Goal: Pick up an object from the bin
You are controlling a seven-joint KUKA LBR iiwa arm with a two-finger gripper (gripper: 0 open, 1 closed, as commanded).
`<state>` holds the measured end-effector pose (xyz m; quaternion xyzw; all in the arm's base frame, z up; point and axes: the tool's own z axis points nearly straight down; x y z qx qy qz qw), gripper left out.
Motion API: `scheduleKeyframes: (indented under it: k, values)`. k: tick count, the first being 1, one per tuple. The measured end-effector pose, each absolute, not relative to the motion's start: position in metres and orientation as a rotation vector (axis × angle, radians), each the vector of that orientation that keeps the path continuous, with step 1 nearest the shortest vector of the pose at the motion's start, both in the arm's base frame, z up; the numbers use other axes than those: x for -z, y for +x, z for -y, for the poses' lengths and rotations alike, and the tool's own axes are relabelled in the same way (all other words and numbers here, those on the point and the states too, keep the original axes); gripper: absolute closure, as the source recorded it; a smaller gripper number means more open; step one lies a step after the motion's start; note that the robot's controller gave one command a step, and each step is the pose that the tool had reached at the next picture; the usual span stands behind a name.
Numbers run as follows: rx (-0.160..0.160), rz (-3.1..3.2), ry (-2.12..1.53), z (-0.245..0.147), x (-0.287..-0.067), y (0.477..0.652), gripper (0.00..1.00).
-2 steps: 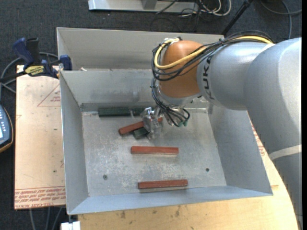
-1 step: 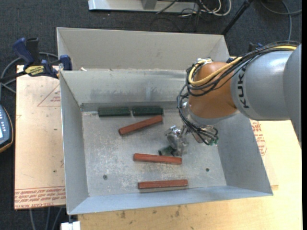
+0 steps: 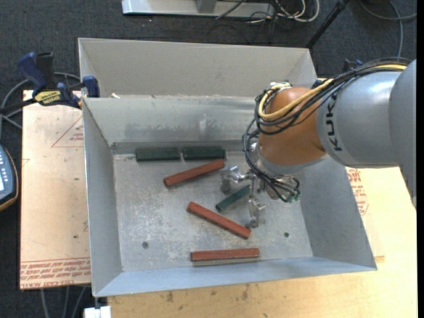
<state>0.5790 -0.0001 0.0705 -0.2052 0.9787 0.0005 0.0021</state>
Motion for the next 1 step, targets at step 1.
scheduleKeyframes:
  k: [1]
  values:
    - [-0.001,-3.072,-0.644,0.0004,-0.0715,0.5793,1.00]
